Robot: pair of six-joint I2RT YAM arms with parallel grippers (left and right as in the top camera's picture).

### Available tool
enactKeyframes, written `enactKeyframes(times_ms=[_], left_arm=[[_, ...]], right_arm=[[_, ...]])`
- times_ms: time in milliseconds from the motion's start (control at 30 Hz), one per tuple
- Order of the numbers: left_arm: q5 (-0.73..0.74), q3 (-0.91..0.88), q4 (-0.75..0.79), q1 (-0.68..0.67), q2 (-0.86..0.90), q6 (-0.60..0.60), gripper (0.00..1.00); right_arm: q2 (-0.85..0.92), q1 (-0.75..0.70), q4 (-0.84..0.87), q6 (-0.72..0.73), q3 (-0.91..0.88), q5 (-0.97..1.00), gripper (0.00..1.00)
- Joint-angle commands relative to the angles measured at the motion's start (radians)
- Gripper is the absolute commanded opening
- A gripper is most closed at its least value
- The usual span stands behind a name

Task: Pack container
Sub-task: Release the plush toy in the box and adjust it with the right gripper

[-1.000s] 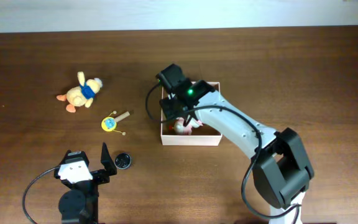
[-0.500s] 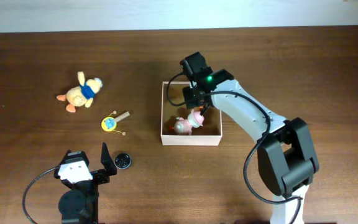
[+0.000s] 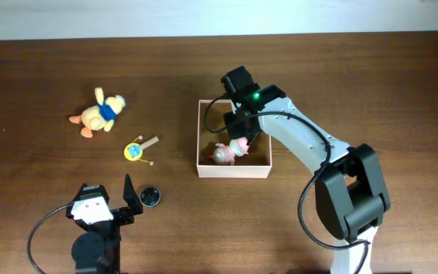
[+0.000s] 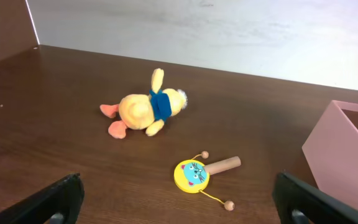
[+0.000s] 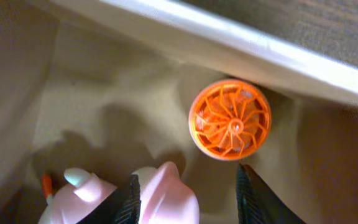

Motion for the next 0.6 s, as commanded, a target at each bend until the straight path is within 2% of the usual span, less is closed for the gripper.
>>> enactKeyframes(times_ms=[0, 567], left_arm=[[0.013, -0.006, 0.003, 0.004, -0.008, 0.016, 0.99], [0.013, -0.006, 0.003, 0.004, -0.008, 0.016, 0.99]], right_arm=[[0.009, 0.004, -0.012, 0.001, -0.011, -0.01, 0.38], [0.009, 0.023, -0.123, 0.0, -0.011, -0.036, 0.36]])
